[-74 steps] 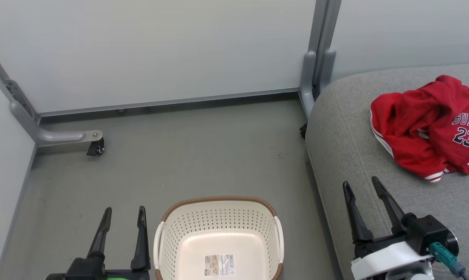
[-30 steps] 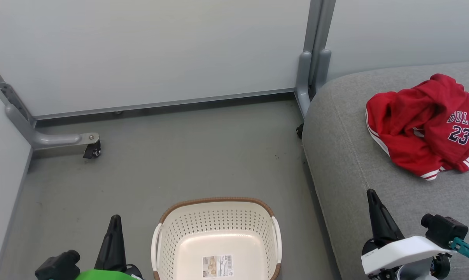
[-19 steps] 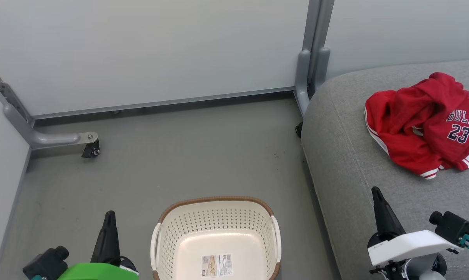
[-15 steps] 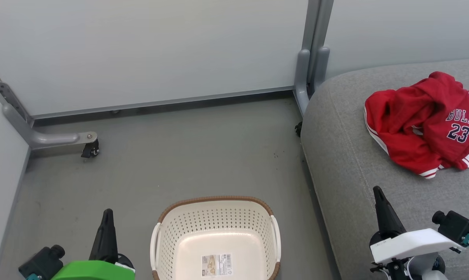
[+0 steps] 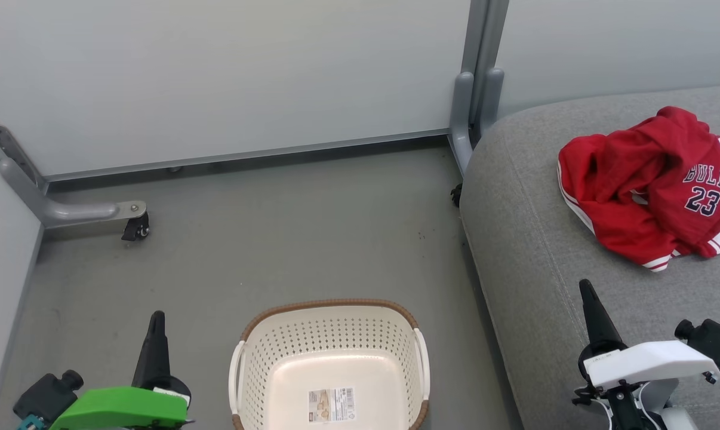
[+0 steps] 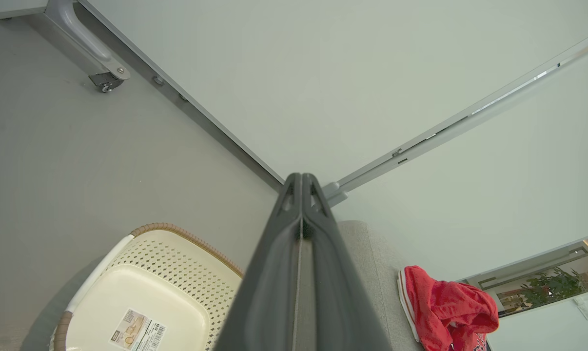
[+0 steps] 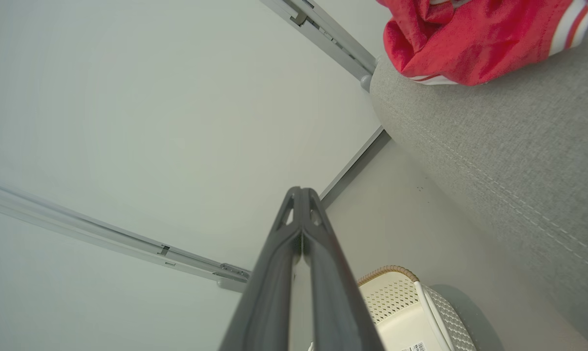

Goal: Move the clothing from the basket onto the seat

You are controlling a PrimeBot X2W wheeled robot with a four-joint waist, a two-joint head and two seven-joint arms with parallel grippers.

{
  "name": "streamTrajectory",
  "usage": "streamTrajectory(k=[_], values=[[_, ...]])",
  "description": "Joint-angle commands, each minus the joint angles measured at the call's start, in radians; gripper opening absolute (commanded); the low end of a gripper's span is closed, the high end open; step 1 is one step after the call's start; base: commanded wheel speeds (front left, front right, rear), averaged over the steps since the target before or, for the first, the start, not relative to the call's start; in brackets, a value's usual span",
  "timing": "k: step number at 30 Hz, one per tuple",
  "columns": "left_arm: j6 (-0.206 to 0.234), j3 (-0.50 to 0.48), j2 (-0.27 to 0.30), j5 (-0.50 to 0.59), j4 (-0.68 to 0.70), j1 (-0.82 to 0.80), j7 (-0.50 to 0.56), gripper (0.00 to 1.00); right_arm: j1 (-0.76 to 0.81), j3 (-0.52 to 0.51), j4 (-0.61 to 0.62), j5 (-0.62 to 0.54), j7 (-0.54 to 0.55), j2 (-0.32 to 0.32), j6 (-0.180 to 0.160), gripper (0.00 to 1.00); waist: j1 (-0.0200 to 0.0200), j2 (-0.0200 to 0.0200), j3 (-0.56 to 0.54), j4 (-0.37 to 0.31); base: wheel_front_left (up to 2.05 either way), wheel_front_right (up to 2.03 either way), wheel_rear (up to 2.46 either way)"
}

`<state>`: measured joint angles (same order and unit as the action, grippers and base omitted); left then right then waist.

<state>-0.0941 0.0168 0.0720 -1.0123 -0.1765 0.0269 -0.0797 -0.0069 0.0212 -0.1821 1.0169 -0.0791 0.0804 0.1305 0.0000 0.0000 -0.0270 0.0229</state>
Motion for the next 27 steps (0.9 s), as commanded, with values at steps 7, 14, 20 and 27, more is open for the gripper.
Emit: streamTrajectory(k=[7,14,20,27], values=[[-0.010,-0.017,0.006,-0.102,-0.004,-0.043,0.025,0.00,-0.035,-0.017,-0.003,0.099,0.024,0.006,0.000,0.00,0.0000,0.0000,0.003,-0.002,0.00,0.00,0.00],[-0.014,-0.029,0.007,-0.175,-0.012,-0.058,0.044,0.00,-0.045,-0.028,-0.010,0.173,0.044,0.005,0.000,0.00,0.0000,0.0000,0.006,-0.005,0.00,0.00,0.00],[-0.017,-0.038,0.007,-0.233,-0.020,-0.069,0.060,0.00,-0.053,-0.037,-0.017,0.230,0.060,0.004,0.000,0.00,0.0000,0.0000,0.009,-0.007,0.00,0.00,0.00],[-0.022,-0.047,0.006,-0.297,-0.028,-0.080,0.079,0.00,-0.061,-0.048,-0.024,0.295,0.079,0.002,0.000,0.00,0.0000,0.0000,0.012,-0.009,0.00,0.00,0.00]])
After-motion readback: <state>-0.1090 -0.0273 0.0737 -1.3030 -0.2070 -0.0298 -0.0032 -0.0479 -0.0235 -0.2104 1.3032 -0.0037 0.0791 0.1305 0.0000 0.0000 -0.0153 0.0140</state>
